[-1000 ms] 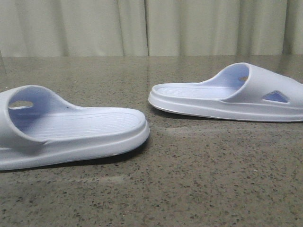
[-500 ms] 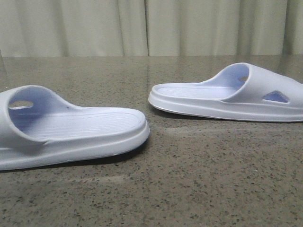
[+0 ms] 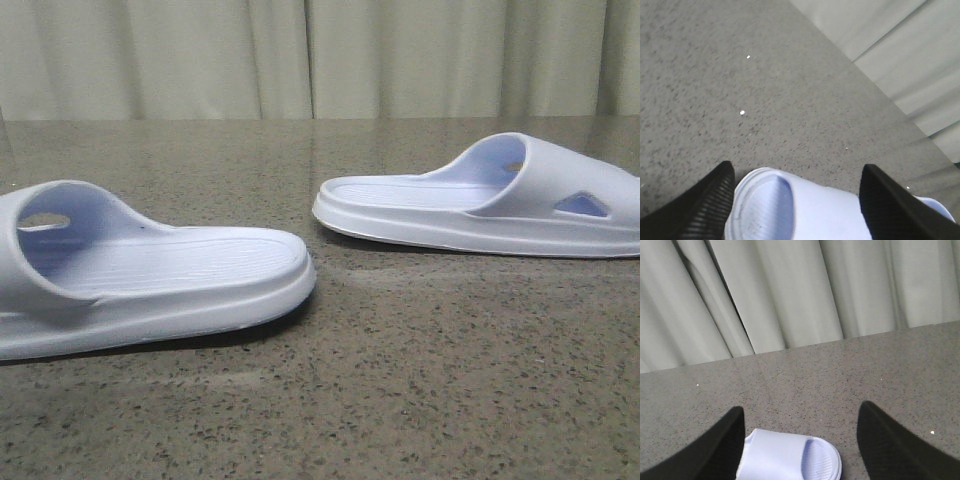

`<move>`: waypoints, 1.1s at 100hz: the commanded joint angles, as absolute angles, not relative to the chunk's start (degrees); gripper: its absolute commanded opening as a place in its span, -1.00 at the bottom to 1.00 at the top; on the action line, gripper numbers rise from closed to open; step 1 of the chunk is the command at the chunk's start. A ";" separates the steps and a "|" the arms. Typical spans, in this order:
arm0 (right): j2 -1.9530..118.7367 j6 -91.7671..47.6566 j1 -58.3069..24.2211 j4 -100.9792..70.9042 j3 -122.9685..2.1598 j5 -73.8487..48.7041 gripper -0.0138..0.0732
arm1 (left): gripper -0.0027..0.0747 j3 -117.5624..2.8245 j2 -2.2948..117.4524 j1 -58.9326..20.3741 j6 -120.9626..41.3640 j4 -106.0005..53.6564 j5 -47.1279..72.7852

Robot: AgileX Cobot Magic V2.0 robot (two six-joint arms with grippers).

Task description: Insert blue slippers together front up

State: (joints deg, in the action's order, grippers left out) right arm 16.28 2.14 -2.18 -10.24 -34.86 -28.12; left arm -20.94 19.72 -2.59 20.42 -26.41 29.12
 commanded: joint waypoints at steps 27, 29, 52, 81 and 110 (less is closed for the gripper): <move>17.55 2.22 -1.85 -10.31 -36.47 -23.32 0.27 | 0.27 -16.72 20.72 -2.03 26.94 -27.63 25.73; 17.55 2.22 -1.85 -10.31 -36.47 -23.32 0.27 | 0.27 -16.60 20.72 -2.03 27.25 -27.80 25.73; 17.55 2.22 -1.85 -10.31 -36.47 -23.32 0.27 | 0.27 -15.59 22.95 -2.03 27.26 -31.79 25.96; 17.55 2.22 -1.85 -10.31 -36.47 -23.51 0.27 | 0.27 -15.53 27.38 -2.03 27.16 -33.24 25.89; 17.55 2.22 -1.85 -10.31 -36.47 -23.51 0.27 | 0.27 -15.53 29.23 -2.24 26.88 -33.92 25.30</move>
State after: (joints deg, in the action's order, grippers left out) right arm 16.28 2.24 -2.18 -10.24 -34.86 -28.01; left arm -14.01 28.18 -2.19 26.77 -32.09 28.87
